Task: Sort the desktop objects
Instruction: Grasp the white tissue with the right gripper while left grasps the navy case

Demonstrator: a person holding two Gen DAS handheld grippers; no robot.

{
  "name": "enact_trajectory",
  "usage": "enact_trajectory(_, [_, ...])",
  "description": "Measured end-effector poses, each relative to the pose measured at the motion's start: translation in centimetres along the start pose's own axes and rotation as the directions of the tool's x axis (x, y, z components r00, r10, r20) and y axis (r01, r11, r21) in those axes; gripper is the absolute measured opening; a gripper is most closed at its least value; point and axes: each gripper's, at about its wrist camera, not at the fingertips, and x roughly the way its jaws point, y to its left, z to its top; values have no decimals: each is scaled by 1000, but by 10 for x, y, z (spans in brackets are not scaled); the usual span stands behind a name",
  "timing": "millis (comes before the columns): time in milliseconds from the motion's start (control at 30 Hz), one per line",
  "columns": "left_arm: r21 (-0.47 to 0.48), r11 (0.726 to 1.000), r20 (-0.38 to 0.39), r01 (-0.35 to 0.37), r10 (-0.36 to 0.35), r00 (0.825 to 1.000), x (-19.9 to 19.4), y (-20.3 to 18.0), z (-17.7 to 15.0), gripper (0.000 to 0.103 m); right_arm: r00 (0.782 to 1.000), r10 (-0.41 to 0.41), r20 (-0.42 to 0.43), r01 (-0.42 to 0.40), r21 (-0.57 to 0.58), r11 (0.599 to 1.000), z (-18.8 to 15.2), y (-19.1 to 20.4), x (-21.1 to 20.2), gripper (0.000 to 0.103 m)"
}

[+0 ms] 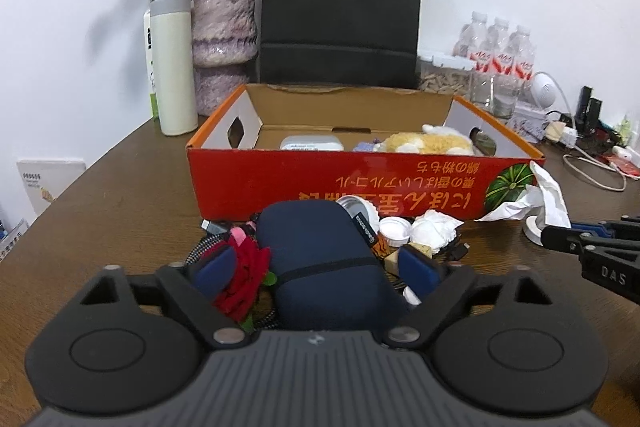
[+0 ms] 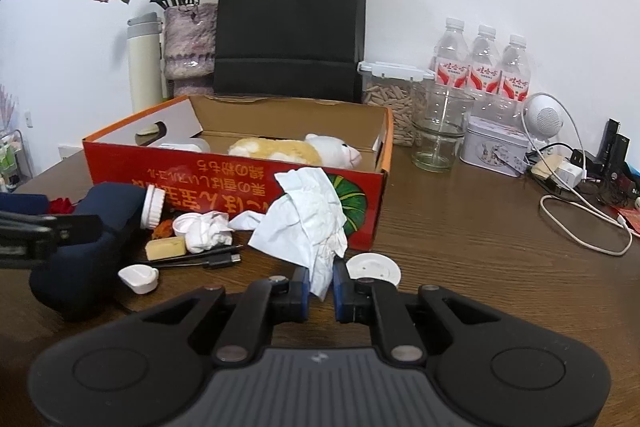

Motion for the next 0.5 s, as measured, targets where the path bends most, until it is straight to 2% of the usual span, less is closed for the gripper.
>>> enact_trajectory(67, [-1,1000,-12,-15,15,1000,3,-4,1,70,1000,8,-2,-8,-4,1000,-1,1,0,10])
enact_trajectory(133, [-6,999,-23,-33,33,999,6,-6,1,66,1000,19,-7,-19,-7,1000,-2,1,0,10])
enact_trajectory(233, [-15,999,-28,-50,49,998,10,-9,3,69,999,34,-13,-34,-15,999,-3,3,-1,10])
enact_trajectory(367, [6,998,-50,-65,66,997,17,-18,4,83,999,47,-17,-48,-17,999,-4,2,-3,10])
enact_trajectory(500, [41,994,-95,-99,103,990,28,-26,5,84,998,56,-11,-56,-11,998,-5,-3,-6,10])
